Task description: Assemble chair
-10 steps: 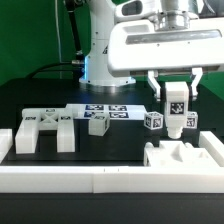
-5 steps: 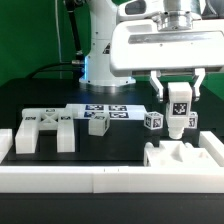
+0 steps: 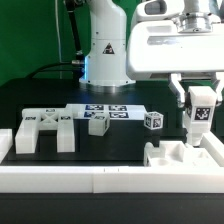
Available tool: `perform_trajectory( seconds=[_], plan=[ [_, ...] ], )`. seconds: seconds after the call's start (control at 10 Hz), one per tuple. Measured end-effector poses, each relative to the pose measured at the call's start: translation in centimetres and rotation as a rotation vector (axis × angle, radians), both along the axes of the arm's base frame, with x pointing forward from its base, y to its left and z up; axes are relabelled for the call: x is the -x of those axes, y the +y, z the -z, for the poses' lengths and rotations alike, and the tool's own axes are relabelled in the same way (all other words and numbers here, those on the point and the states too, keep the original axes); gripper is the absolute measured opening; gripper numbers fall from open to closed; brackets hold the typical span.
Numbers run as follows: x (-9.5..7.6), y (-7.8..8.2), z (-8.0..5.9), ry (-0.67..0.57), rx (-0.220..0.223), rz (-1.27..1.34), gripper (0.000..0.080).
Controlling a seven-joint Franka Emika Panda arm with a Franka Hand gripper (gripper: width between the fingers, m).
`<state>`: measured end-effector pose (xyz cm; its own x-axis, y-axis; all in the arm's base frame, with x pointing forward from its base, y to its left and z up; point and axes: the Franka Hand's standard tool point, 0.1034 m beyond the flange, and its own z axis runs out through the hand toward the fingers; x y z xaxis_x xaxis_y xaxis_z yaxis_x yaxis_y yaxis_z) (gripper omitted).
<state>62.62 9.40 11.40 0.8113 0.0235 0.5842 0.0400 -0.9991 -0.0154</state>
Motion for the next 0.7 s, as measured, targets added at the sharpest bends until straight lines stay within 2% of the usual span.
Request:
perform_trajectory(
  seconds=[0.2, 0.3, 0.4, 0.5, 0.7],
  plan=[
    [0.0, 0.1, 0.1, -0.004, 0.001, -0.001, 0.0289],
    [0.4, 0.4, 0.4, -0.057, 0.007, -0.007, 0.0289],
    [1.0, 0.8, 1.6, 0.011, 0.005, -0.015, 0.0289],
    [0.6, 0.9, 1.2, -0.004, 0.006, -0.018, 0.0289],
    [0.7, 1.3, 2.0, -0.001, 0.008, -0.026, 0.0289]
  ],
)
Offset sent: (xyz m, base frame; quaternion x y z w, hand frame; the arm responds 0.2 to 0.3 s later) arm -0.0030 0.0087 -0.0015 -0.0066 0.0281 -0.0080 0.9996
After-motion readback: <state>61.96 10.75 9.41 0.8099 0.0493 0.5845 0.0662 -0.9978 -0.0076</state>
